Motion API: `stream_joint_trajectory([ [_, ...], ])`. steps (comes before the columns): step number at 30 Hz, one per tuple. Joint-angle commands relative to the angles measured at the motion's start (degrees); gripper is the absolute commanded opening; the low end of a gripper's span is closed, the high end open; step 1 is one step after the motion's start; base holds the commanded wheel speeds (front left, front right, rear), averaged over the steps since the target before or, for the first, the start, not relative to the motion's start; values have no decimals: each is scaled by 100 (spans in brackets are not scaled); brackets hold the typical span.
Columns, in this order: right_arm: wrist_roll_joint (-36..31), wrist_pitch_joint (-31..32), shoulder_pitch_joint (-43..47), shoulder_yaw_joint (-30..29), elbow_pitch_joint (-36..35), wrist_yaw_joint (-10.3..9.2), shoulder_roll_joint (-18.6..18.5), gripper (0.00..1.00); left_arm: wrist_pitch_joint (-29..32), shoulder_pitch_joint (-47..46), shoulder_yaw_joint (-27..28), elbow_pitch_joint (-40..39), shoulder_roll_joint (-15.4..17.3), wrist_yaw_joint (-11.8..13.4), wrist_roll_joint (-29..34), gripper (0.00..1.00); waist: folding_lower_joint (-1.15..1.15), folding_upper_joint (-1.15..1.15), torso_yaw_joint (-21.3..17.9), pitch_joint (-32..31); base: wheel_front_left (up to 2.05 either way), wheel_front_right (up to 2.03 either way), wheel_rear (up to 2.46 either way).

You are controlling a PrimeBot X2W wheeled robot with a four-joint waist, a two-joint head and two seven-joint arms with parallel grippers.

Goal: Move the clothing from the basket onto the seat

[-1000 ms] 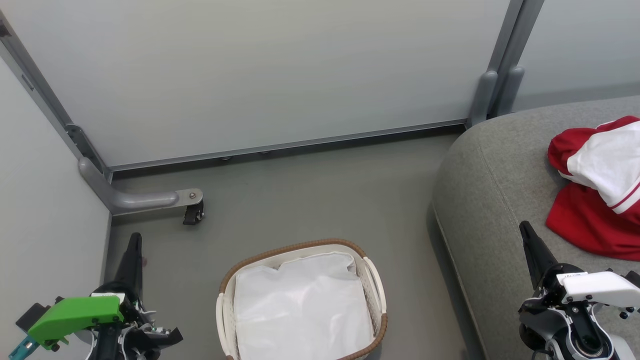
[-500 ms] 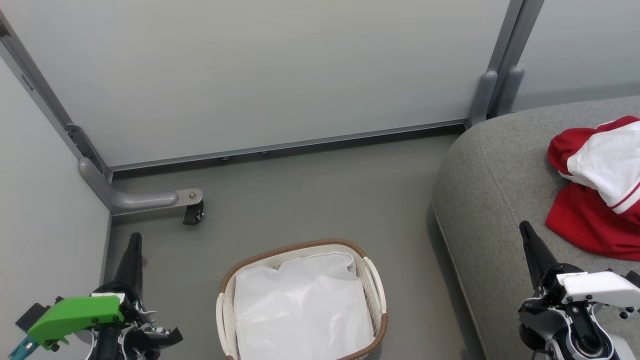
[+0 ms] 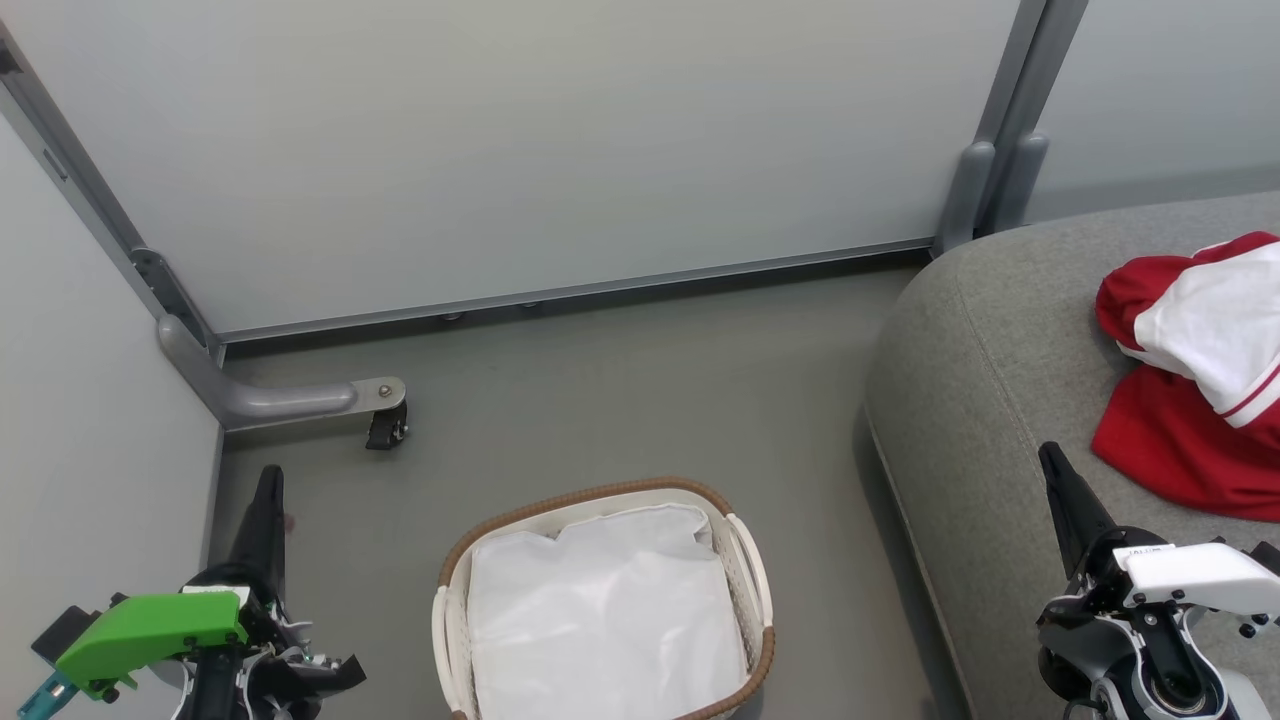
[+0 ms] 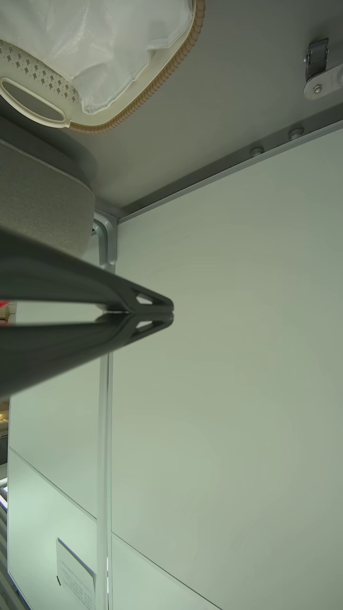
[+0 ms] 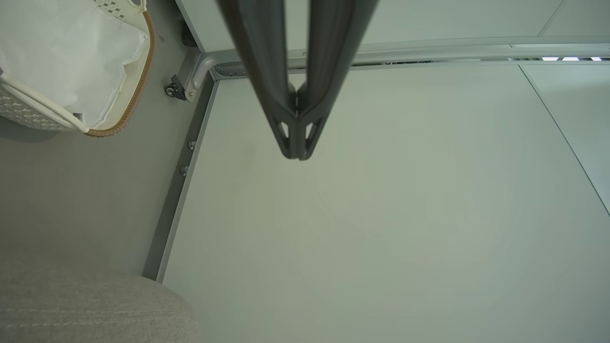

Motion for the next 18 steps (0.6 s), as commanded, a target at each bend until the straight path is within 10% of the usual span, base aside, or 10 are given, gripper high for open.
stream_joint_trajectory([
  [1, 18, 17, 60, -11, -17, 0, -34, 0, 18, -55, 13, -8, 38, -36, -17, 0, 0, 0, 0, 0, 0, 0, 0],
  [18, 18, 17, 60, -12, -17, 0, -34, 0, 18, -55, 13, -8, 38, -36, -18, 0, 0, 0, 0, 0, 0, 0, 0],
])
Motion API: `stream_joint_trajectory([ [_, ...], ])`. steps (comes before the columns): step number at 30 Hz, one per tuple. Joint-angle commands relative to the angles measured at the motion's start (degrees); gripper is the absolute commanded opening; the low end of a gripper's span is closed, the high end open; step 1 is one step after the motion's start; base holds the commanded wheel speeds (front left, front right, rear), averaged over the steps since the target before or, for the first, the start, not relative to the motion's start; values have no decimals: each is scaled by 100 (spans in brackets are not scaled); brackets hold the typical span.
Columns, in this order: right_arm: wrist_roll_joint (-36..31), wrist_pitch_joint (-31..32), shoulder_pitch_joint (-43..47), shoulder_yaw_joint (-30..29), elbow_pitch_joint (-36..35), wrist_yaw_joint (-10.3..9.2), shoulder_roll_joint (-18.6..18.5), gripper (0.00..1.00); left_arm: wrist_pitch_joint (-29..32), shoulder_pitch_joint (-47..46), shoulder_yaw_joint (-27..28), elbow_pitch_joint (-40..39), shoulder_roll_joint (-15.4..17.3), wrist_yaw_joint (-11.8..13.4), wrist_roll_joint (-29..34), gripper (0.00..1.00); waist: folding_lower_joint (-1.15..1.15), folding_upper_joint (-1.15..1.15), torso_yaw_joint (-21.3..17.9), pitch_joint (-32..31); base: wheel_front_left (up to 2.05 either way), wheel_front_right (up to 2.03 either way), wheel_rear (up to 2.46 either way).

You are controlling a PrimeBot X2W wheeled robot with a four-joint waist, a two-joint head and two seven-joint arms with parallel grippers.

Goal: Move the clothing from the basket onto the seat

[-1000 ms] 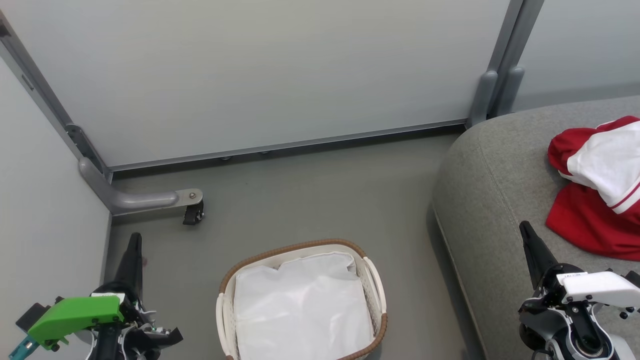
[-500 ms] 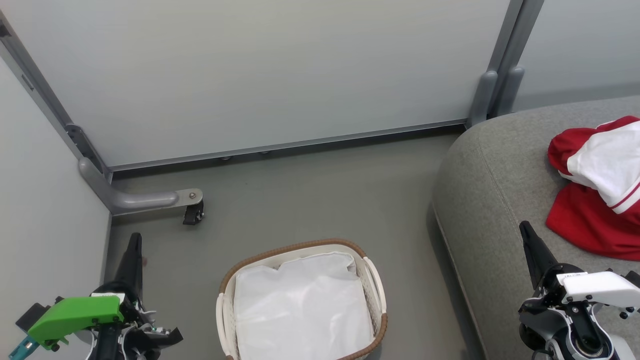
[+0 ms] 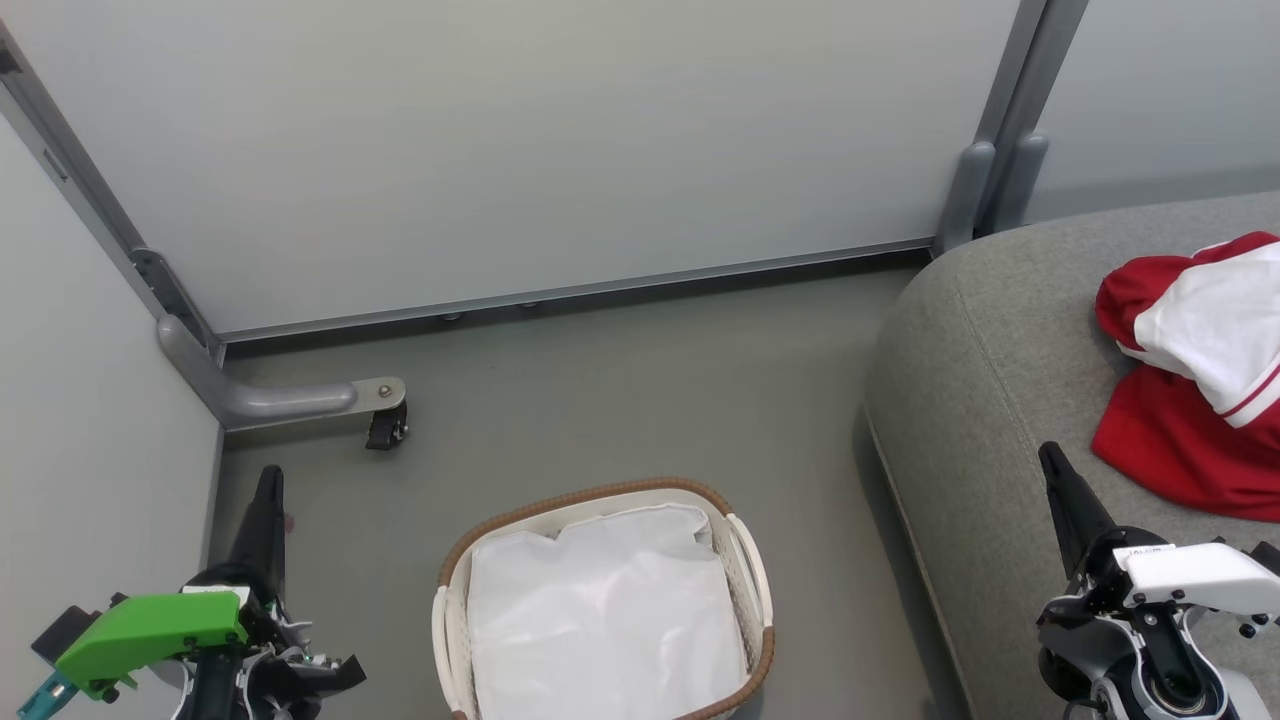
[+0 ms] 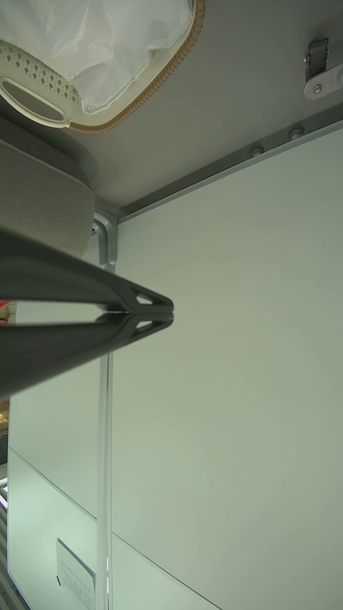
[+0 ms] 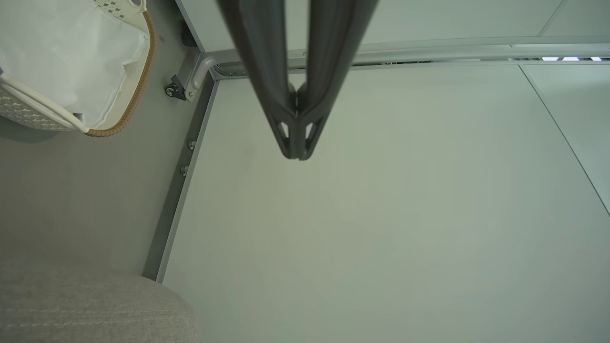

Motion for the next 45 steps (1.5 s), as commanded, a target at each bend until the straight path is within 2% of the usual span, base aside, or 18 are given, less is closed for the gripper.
stream_joint_trajectory([
  [1, 18, 17, 60, -13, -17, 0, -34, 0, 17, -55, 13, -8, 38, -36, -18, 0, 0, 0, 0, 0, 0, 0, 0],
  [45, 19, 16, 61, -12, -17, 0, -35, 0, 17, -55, 13, -9, 38, -36, -18, 0, 0, 0, 0, 0, 0, 0, 0],
])
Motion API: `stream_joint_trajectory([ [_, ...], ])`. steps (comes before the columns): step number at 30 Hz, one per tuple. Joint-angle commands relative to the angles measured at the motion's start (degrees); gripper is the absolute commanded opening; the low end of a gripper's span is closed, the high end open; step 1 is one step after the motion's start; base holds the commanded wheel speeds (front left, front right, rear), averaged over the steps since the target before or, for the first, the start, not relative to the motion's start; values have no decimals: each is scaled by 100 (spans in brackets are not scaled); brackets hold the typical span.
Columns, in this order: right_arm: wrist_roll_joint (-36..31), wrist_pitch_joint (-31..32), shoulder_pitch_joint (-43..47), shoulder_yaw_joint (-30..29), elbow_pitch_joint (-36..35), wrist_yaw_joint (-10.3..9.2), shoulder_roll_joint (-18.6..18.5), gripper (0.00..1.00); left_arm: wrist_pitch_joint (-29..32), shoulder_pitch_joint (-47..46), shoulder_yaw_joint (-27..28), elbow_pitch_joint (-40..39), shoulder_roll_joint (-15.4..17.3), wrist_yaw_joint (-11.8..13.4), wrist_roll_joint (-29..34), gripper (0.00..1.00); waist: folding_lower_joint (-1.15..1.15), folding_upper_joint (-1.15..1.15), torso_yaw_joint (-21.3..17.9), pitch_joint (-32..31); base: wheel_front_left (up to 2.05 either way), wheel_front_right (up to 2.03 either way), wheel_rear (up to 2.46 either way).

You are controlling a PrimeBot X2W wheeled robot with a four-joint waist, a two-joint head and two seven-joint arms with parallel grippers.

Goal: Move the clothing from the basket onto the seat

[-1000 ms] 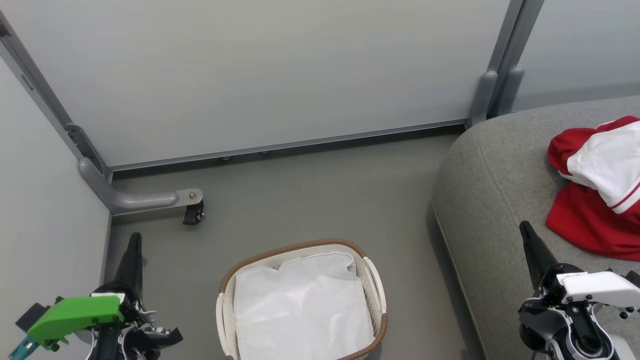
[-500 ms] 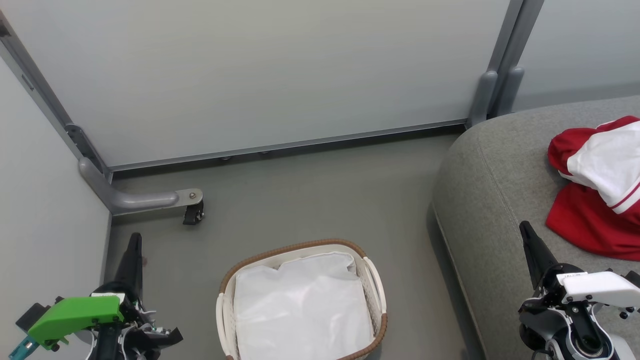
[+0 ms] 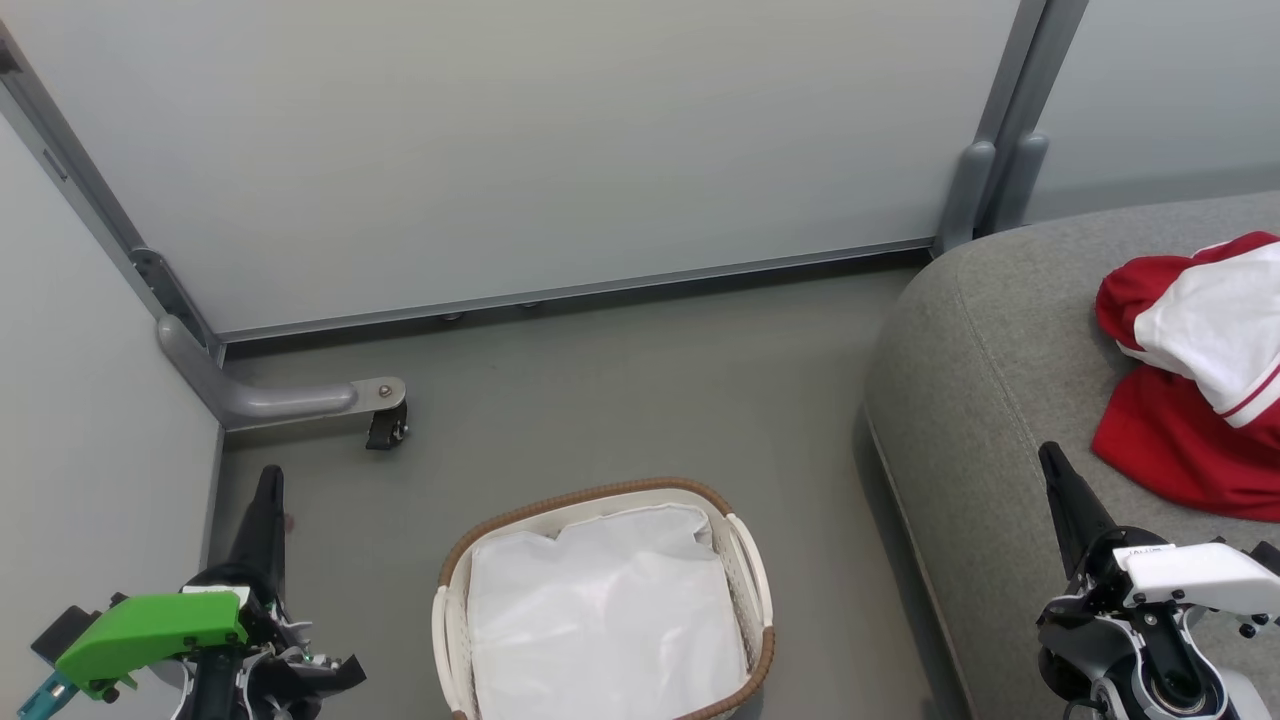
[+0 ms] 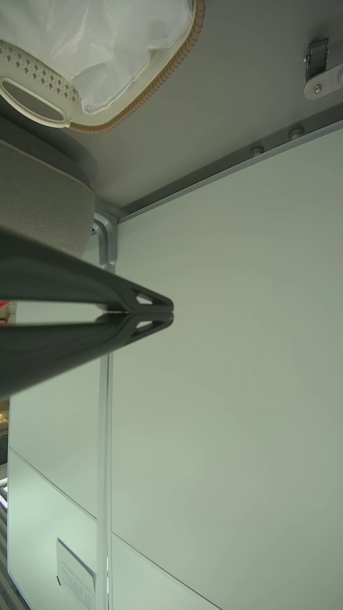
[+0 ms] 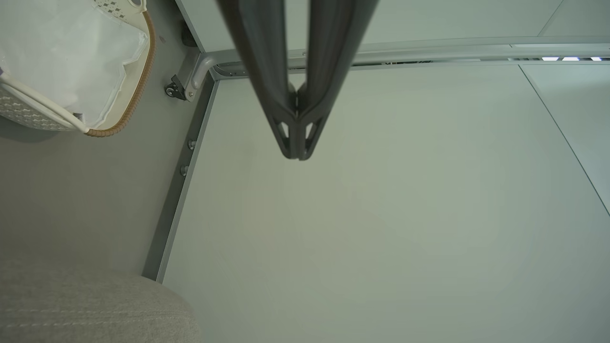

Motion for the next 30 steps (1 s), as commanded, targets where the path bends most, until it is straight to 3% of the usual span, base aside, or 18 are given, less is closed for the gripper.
stream_joint_trajectory([
  [1, 19, 16, 61, -12, -17, 0, -35, 0, 17, -55, 14, -9, 38, -36, -18, 0, 0, 0, 0, 0, 0, 0, 0],
  [30, 19, 16, 61, -12, -17, 0, -35, 0, 16, -55, 14, -9, 38, -36, -18, 0, 0, 0, 0, 0, 0, 0, 0],
])
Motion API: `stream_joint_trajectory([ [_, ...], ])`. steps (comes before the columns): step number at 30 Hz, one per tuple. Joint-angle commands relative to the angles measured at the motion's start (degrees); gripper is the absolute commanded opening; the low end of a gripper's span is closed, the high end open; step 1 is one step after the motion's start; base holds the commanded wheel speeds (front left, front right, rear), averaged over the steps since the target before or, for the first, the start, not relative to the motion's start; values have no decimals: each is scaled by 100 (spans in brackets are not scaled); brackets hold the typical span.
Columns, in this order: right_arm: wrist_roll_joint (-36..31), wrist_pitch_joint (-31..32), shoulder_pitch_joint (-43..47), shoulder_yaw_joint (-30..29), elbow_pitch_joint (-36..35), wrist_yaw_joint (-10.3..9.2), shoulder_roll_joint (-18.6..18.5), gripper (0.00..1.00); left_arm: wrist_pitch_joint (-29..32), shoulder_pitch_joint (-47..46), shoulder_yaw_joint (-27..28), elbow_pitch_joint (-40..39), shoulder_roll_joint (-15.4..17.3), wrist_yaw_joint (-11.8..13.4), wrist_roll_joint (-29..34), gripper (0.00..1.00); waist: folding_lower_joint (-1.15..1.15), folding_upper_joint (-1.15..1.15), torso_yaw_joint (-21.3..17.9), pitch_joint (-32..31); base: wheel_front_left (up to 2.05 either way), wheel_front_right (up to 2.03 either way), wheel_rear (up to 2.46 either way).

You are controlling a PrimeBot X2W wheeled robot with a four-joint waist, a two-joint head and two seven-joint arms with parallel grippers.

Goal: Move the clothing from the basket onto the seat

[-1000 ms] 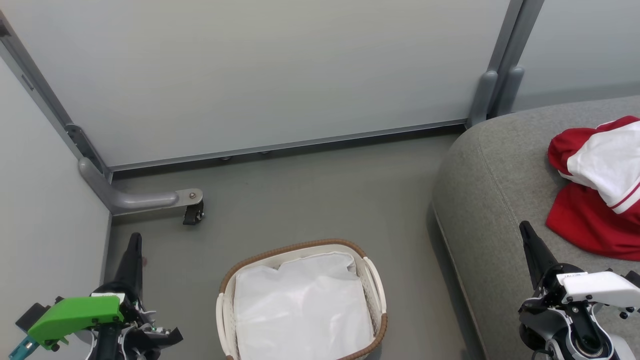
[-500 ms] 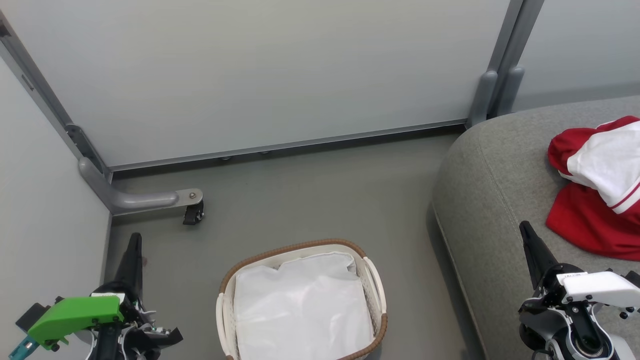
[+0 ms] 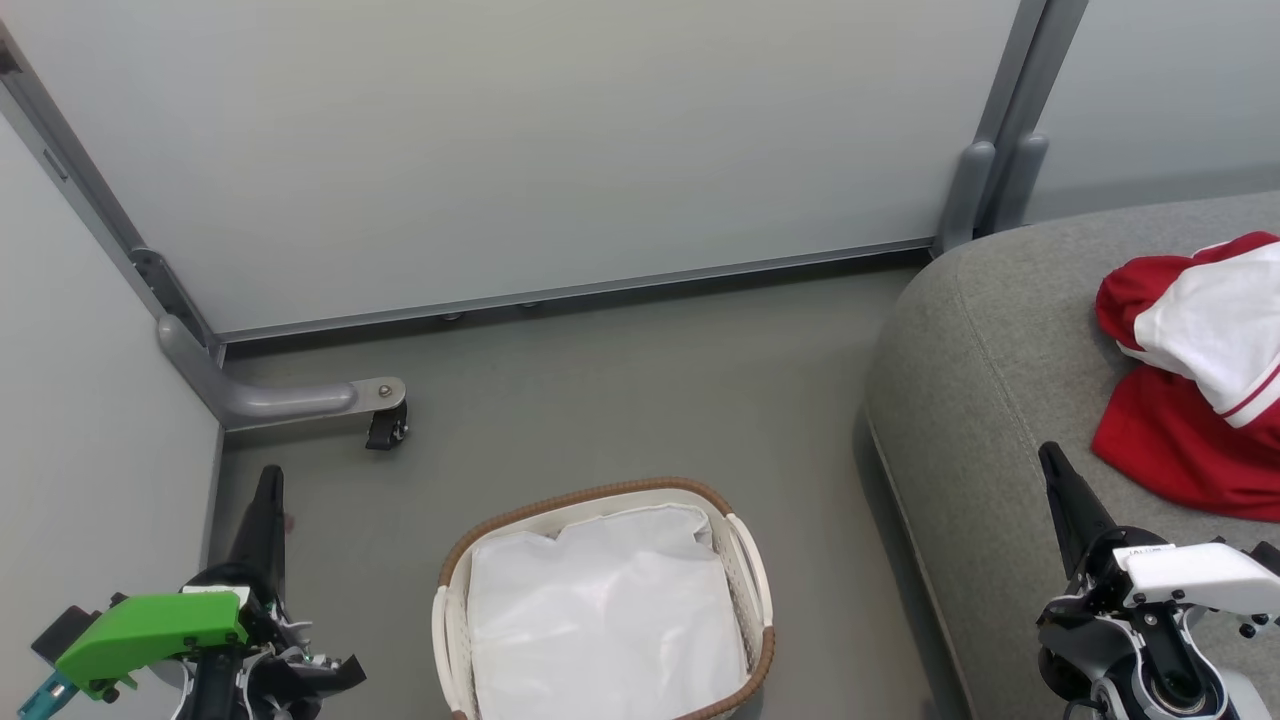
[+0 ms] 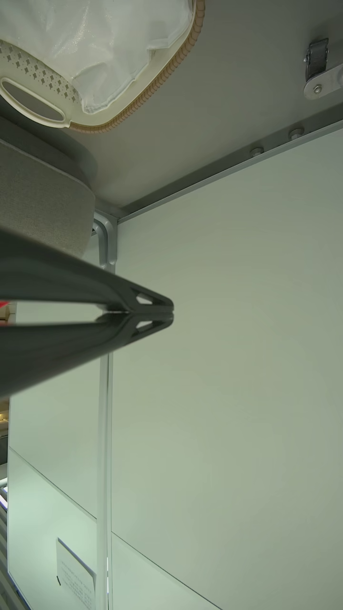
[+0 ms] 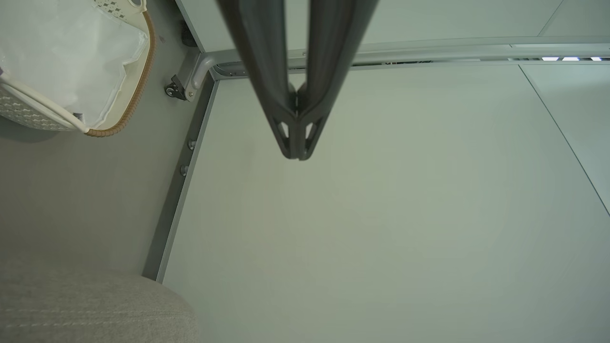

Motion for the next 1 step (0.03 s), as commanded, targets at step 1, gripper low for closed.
stream_joint_trajectory([
  [1, 19, 16, 61, -12, -17, 0, -35, 0, 16, -55, 14, -8, 38, -36, -18, 0, 0, 0, 0, 0, 0, 0, 0],
])
